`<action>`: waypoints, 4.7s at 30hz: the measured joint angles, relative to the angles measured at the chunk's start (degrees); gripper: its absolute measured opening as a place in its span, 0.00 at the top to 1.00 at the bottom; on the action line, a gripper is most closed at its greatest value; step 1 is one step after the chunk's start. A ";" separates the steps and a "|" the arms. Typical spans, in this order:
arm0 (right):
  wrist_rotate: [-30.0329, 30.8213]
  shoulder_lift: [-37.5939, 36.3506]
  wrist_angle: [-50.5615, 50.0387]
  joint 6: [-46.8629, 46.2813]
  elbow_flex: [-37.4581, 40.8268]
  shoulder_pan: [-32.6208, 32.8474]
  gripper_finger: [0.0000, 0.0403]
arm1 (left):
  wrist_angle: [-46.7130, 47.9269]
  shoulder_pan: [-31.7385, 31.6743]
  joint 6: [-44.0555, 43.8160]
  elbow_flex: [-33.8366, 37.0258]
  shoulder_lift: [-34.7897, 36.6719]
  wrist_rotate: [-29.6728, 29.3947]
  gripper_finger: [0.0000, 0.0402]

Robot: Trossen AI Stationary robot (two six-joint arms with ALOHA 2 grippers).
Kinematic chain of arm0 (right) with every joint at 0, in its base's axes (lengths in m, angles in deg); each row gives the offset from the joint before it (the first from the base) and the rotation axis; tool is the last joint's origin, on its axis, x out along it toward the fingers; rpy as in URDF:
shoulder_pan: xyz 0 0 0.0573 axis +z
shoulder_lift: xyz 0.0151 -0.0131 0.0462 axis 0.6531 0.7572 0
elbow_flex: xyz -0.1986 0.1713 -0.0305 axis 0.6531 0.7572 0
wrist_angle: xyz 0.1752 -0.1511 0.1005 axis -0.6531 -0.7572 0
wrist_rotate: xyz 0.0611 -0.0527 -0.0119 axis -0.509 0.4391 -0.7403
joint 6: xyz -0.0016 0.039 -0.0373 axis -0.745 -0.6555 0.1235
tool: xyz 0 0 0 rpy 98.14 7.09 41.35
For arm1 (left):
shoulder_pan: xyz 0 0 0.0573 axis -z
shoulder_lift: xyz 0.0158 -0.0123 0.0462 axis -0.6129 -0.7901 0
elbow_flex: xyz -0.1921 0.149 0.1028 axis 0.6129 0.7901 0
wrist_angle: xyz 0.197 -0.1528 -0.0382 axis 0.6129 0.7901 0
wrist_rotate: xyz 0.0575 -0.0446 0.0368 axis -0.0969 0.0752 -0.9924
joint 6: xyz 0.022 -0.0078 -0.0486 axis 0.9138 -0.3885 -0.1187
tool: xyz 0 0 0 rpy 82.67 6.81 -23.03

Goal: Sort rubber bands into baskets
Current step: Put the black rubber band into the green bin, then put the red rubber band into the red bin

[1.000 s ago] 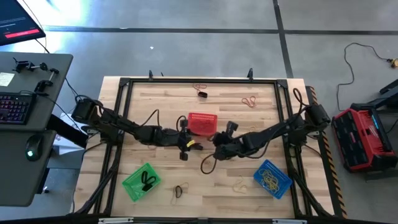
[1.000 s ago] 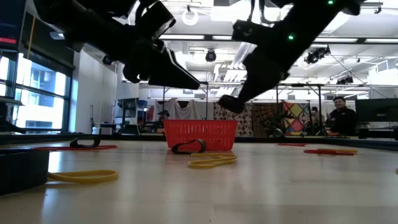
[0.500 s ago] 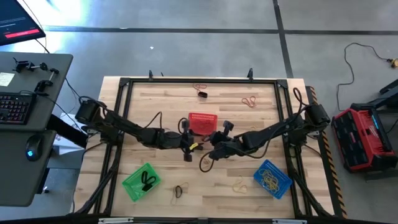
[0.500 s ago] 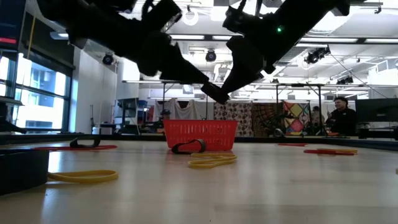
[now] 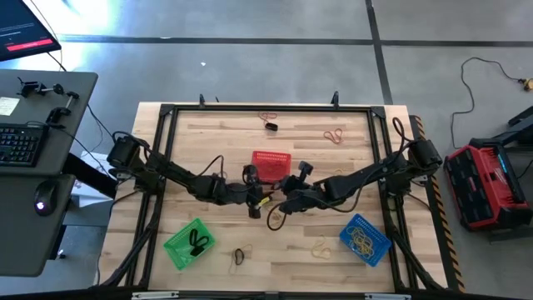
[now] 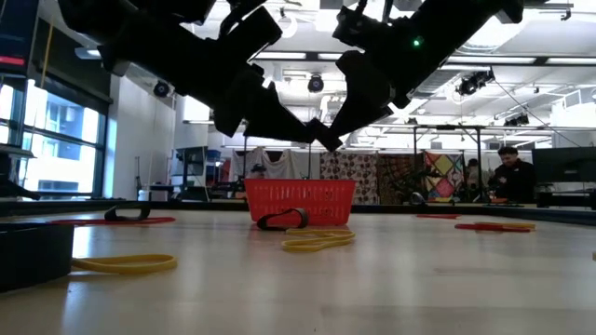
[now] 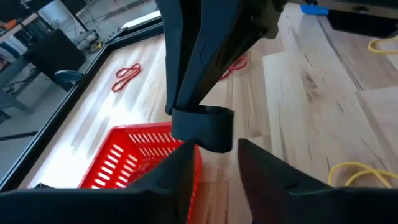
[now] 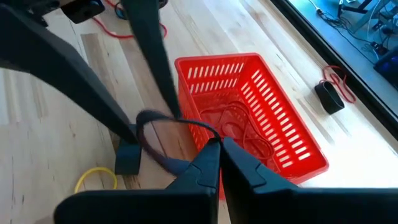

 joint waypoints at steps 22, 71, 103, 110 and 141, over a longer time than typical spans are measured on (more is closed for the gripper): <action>2.46 0.00 -0.05 1.53 0.00 0.16 0.98 | 0.63 0.31 1.34 0.00 0.39 0.24 1.00; 9.81 0.00 -8.33 1.07 0.02 1.60 1.00 | 65.86 34.94 -67.44 0.02 29.12 24.93 1.00; 7.26 0.00 -8.26 1.36 0.02 1.58 1.00 | 66.91 33.49 -79.57 0.04 21.59 38.01 0.81; 5.69 0.00 -8.20 -0.05 0.02 1.54 1.00 | 66.93 31.72 -69.57 0.04 23.79 34.48 0.82; -9.42 -4.11 -14.65 7.73 0.04 -17.06 1.00 | 4.48 4.49 -15.27 17.89 30.45 25.00 1.00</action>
